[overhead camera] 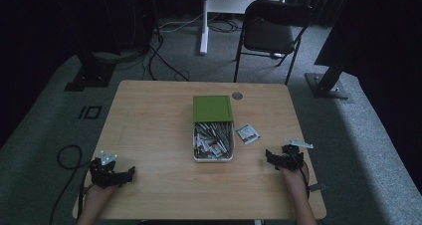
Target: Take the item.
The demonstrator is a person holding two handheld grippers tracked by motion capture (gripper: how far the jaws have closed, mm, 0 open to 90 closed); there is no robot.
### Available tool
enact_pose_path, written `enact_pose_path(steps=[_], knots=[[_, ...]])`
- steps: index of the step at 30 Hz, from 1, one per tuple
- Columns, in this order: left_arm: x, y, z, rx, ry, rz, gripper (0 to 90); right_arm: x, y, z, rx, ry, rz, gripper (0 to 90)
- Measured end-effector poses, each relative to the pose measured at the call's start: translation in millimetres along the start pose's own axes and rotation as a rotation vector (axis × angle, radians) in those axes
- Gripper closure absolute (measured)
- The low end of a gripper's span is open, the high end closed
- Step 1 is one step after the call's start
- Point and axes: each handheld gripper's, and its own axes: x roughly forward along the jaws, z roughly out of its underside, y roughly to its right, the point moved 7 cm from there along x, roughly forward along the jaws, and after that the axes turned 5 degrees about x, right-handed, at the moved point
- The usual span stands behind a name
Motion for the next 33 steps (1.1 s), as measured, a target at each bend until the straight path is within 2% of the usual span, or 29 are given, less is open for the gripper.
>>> enact_pose_path(steps=[6, 12, 18, 21, 25, 29, 33], knots=[[0.0, 0.0, 0.0, 0.0, 0.0, 0.0, 1.3, -6.3, 4.0, 12.8, 0.005, 0.022, 0.019, 12.5], [0.0, 0.0, 0.0, 0.001, 0.0, 0.0, 1.3, -12.6, 10.1, 23.2, 0.008, 0.021, 0.05, 12.5], [0.0, 0.0, 0.0, 0.0, 0.0, 0.0, 1.4, -18.3, 17.0, 32.6, 0.044, 0.015, 0.068, 12.5], [0.0, 0.0, 0.0, 0.0, 0.0, -0.001, 1.3, -19.9, 20.5, 39.3, 0.022, -0.012, 0.098, 12.6], [0.0, 0.0, 0.0, 0.0, 0.0, -0.001, 1.4, -22.8, 22.1, 43.9, 0.017, 0.002, 0.124, 12.6], [-0.1, 0.2, 0.2, -0.005, 0.001, -0.004, 1.4, -24.1, 24.9, 45.8, 0.043, 0.023, 0.153, 12.6], [-0.3, 0.3, 0.4, -0.007, 0.001, -0.006, 1.4, -24.8, 24.3, 47.6, 0.021, 0.02, 0.158, 12.6]])
